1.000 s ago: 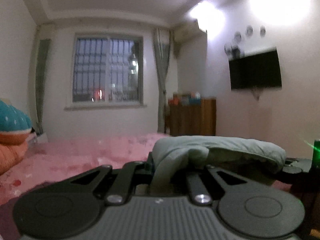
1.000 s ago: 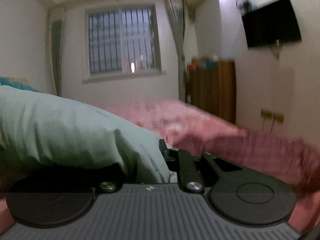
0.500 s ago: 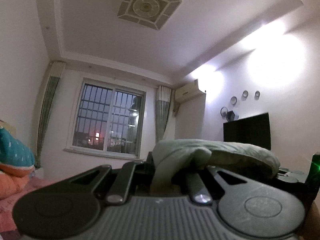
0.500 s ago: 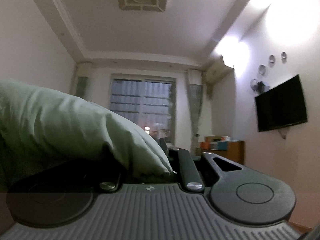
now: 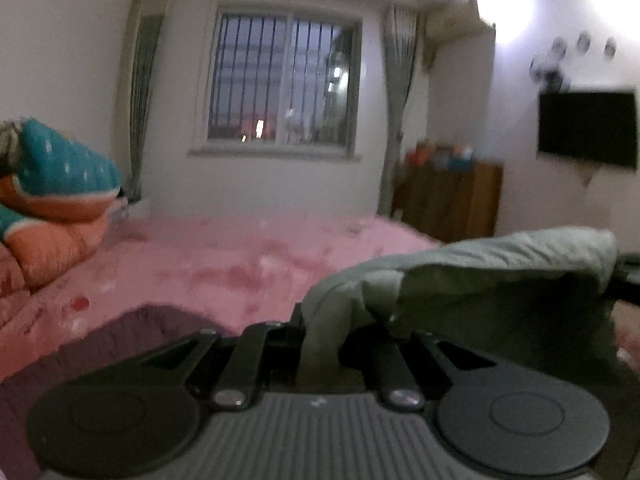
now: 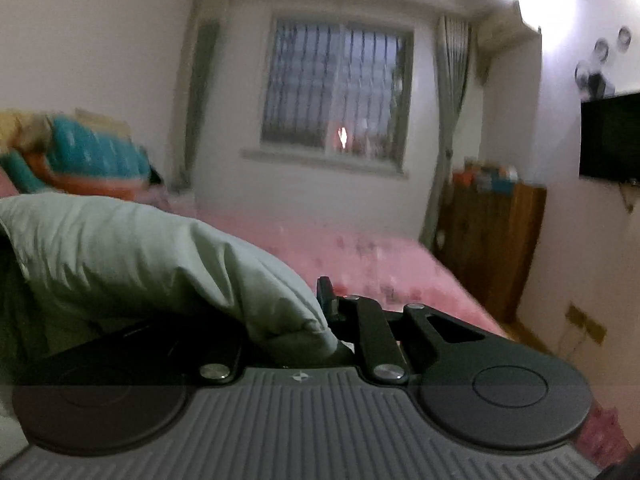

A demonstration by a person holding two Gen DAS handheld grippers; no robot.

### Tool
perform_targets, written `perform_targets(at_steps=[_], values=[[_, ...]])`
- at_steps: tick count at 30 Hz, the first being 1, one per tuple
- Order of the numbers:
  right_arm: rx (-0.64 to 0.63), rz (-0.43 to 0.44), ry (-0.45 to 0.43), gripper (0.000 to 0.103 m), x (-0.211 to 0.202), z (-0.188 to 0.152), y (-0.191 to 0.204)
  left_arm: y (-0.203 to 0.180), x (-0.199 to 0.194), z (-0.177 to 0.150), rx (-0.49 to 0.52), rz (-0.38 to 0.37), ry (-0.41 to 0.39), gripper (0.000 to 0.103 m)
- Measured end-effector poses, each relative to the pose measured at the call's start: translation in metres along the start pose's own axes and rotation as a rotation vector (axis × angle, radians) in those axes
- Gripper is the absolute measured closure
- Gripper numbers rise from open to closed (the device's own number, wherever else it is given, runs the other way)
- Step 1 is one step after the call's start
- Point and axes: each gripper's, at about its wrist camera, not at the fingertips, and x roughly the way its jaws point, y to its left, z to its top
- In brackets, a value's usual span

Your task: Fold large clothes

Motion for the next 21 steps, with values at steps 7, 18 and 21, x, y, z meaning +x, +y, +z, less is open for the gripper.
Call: perform_targets(at_steps=[7, 18, 21], values=[[0.004, -0.085, 0.148, 0.087, 0.102, -0.047, 0.006, 0.026, 0.093, -0.042, -0.048, -0.013, 0.096, 0.086], [-0.036, -0.169, 0.315, 0.056, 0.190, -0.102, -0.001, 0.099, 0.108, -0.097, -0.007, -0.020, 0.081, 0.027], [0.003, -0.176, 0.335, 0.033, 0.191, -0.110, -0.006, 0.123, 0.123, -0.108, -0.004, 0.052, 0.095, 0.027]])
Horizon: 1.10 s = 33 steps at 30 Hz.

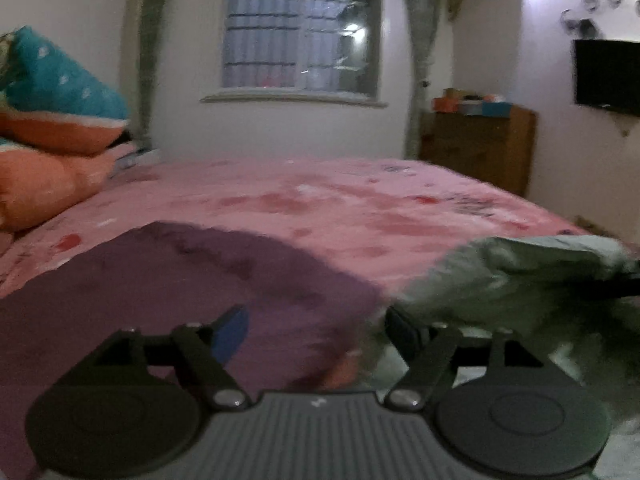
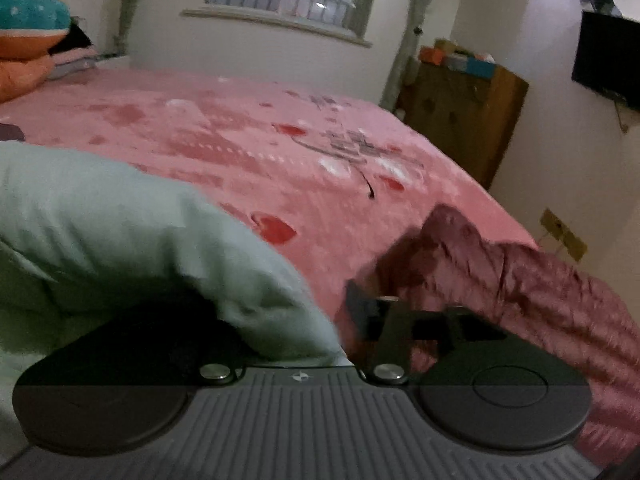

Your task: Fold large clothes

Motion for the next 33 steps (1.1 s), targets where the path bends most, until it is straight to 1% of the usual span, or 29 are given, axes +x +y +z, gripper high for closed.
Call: perform_targets(at_steps=[2, 4, 7, 8, 9, 10, 13, 16, 18, 21, 23, 24, 26, 28, 30, 33], values=[[0.015, 0.003, 0.001, 0.028, 0.002, -0.002, 0.000, 0.013, 0.012, -0.006, -0.014, 0.041, -0.002, 0.027], [0.024, 0.012, -0.005, 0.028, -0.003, -0.003, -0.001, 0.025, 0.028, -0.010, -0.043, 0.079, -0.005, 0.027], [0.054, 0.029, -0.021, 0.014, -0.011, -0.010, 0.006, 0.036, 0.044, -0.011, -0.079, 0.147, -0.031, 0.028], [0.061, 0.031, -0.033, 0.008, -0.018, -0.012, 0.007, 0.040, 0.052, -0.011, -0.086, 0.170, -0.040, 0.028], [0.063, 0.032, -0.047, 0.003, -0.023, -0.014, 0.007, 0.040, 0.056, -0.011, -0.079, 0.192, -0.050, 0.028], [0.062, 0.034, -0.056, 0.003, -0.019, -0.016, 0.005, 0.042, 0.063, -0.011, -0.055, 0.220, -0.061, 0.027], [0.068, 0.052, -0.072, 0.003, -0.034, -0.022, 0.003, 0.053, 0.085, -0.004, 0.015, 0.312, -0.073, 0.027], [0.064, 0.066, -0.084, 0.002, -0.055, -0.033, 0.002, 0.081, 0.107, 0.011, 0.054, 0.388, -0.083, 0.022], [0.046, 0.069, -0.089, 0.002, -0.071, -0.043, 0.003, 0.103, 0.119, 0.020, 0.086, 0.470, -0.090, 0.020], [0.040, 0.073, -0.088, 0.001, -0.089, -0.060, 0.004, 0.142, 0.125, 0.030, 0.026, 0.613, -0.091, 0.015], [0.053, 0.071, -0.072, 0.000, -0.096, -0.069, 0.005, 0.154, 0.122, 0.030, 0.007, 0.675, -0.103, 0.013], [0.055, 0.077, -0.061, 0.000, -0.096, -0.073, 0.005, 0.157, 0.118, 0.028, -0.003, 0.677, -0.105, 0.013], [0.041, 0.084, -0.046, 0.000, -0.098, -0.078, 0.008, 0.152, 0.111, 0.027, -0.011, 0.649, -0.100, 0.013], [0.039, 0.087, -0.038, 0.000, -0.098, -0.083, 0.010, 0.140, 0.099, 0.028, -0.001, 0.598, -0.100, 0.013], [0.039, 0.091, -0.026, 0.000, -0.097, -0.086, 0.009, 0.125, 0.086, 0.029, 0.028, 0.540, -0.109, 0.013], [0.033, 0.091, -0.038, 0.000, -0.101, -0.089, 0.005, 0.093, 0.057, 0.026, 0.108, 0.470, -0.113, 0.013]])
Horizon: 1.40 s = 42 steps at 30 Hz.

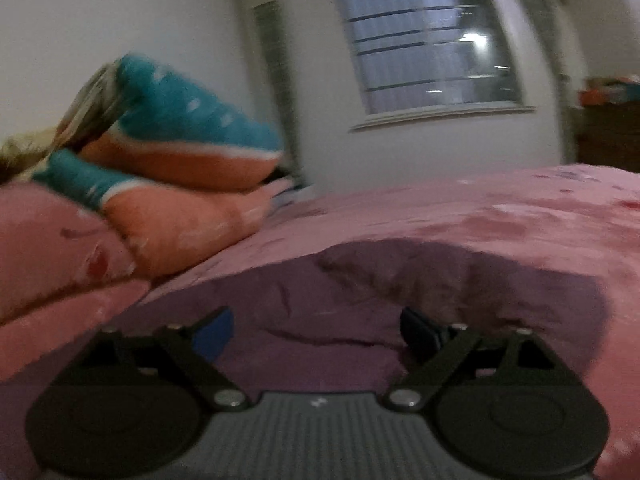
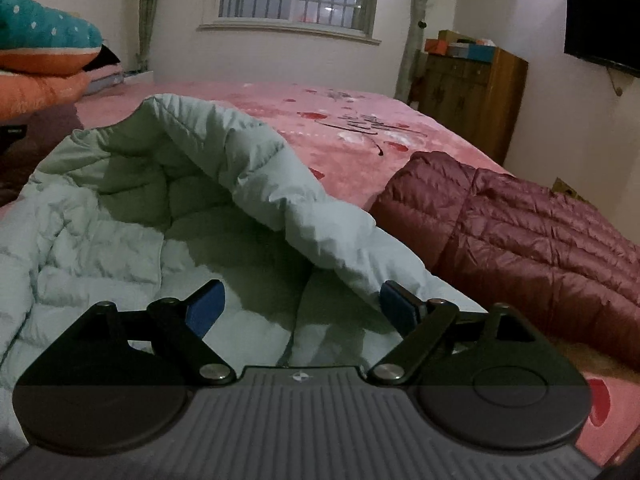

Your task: Fold large clothes

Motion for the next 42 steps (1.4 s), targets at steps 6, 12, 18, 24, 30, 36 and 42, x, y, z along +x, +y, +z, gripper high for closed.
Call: perform_targets(at_steps=[6, 12, 18, 24, 30, 36, 42], values=[[0.053, -0.033, -0.053, 0.000, -0.025, 0.000, -0.022, -0.016, -0.086, 0.004, 0.030, -0.123, -0.007, 0.013], [0.138, -0.114, -0.059, 0.000, -0.041, -0.010, -0.058, -0.026, -0.170, 0.004, -0.022, -0.257, 0.066, 0.014], [0.260, -0.139, 0.027, 0.000, -0.038, -0.028, -0.093, -0.044, -0.241, -0.001, -0.048, -0.385, 0.104, 0.016], [0.379, -0.143, 0.031, 0.000, -0.029, -0.037, -0.120, -0.076, -0.287, 0.000, -0.069, -0.535, 0.132, 0.018], [0.462, -0.116, 0.025, 0.000, -0.002, -0.037, -0.141, -0.126, -0.309, 0.002, -0.042, -0.645, 0.154, 0.019], [0.513, -0.003, 0.032, 0.004, 0.040, -0.029, -0.158, -0.161, -0.313, -0.005, -0.010, -0.676, 0.200, 0.019], [0.588, 0.078, 0.102, 0.006, 0.090, -0.025, -0.173, -0.190, -0.304, -0.009, 0.003, -0.686, 0.229, 0.018]])
